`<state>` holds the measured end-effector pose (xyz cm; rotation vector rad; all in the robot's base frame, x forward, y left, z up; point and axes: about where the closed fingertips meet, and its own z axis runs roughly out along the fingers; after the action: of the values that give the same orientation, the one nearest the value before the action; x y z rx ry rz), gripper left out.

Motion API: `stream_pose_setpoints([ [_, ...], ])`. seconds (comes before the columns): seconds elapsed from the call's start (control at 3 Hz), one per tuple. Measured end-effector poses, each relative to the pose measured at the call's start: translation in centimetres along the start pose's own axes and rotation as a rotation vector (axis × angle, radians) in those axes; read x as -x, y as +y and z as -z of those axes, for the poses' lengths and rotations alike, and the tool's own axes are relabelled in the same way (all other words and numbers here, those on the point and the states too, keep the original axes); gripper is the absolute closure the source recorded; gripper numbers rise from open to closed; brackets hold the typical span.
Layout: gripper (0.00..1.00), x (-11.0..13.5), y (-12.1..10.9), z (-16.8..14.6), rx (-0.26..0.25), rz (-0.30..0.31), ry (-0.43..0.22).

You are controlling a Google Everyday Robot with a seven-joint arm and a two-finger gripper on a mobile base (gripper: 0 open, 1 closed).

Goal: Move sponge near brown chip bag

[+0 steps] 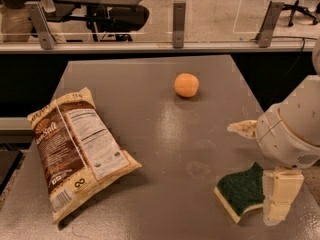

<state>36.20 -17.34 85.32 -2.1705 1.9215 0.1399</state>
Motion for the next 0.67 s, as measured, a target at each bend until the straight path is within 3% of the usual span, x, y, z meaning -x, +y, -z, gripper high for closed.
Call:
stream_pose_setpoints([
  [0.33,0.0,-0.19,0.82,-1.18,0.014,0.022,-0.001],
  [0.67,0.25,-0.55,1.27,-2.04,0.03,0.033,-0.004],
])
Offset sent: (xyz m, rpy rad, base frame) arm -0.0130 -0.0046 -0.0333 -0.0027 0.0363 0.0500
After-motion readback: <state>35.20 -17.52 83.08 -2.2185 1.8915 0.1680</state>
